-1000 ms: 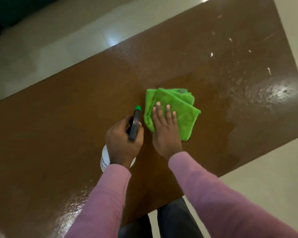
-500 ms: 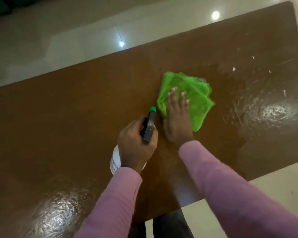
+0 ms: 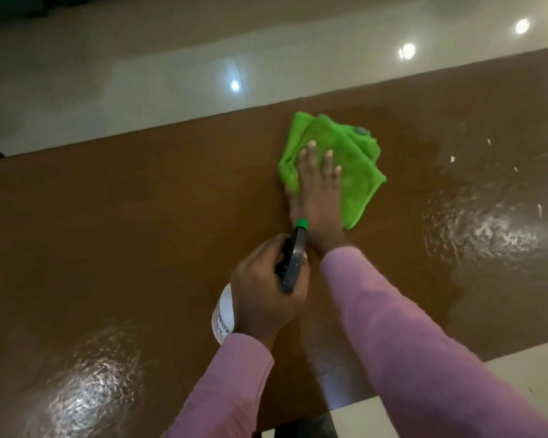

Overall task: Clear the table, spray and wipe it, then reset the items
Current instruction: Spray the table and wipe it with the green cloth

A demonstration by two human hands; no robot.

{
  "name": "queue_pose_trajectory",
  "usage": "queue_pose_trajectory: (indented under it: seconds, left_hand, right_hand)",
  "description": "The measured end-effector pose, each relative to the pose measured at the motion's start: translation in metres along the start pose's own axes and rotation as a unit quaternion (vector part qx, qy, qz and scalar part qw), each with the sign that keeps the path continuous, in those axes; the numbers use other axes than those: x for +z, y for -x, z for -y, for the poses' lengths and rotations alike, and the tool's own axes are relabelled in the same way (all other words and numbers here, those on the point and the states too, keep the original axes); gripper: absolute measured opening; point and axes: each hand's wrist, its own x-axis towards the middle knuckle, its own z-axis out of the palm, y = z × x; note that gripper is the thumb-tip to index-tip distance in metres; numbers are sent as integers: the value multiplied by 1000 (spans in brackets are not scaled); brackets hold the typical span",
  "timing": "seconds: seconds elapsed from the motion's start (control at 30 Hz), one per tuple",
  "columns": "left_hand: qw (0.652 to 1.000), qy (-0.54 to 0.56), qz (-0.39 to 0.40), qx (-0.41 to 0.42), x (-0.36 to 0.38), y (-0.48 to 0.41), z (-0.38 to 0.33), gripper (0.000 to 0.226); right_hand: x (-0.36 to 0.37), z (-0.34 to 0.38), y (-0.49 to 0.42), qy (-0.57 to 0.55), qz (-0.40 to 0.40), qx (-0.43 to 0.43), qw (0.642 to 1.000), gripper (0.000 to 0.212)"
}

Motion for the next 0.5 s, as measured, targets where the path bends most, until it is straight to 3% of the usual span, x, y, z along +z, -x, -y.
queue_pose_trajectory:
  seconds: [0.07, 0.13, 0.23, 0.3, 0.37, 0.43, 0.5]
  left_hand:
    - [1000, 5, -12, -4, -3, -3, 1, 13]
    - [1000, 15, -19, -11, -6, -6, 2, 8]
    - [1000, 27, -12, -6, -6, -3, 4, 11]
    - [999, 37, -9, 0, -5, -2, 2, 17]
    - [999, 35, -8, 6, -4, -2, 2, 23]
    - [999, 33, 2, 10, -3, -1, 2, 24]
    - [999, 31, 10, 6, -6, -2, 4, 23]
  right_hand:
    - [-1, -6, 8, 41, 53, -123, 990, 79]
    - [-22, -41, -10, 49, 45, -140, 988, 80]
    - [-51, -79, -55, 19, -24, 34, 999, 63]
    - [-63, -73, -85, -6, -49, 149, 988, 60]
    - [-58, -42, -94, -2, -51, 174, 983, 62]
    - [-38, -3, -81, 14, -27, 74, 997, 64]
    - [-15, 33, -54, 49, 14, -95, 994, 70]
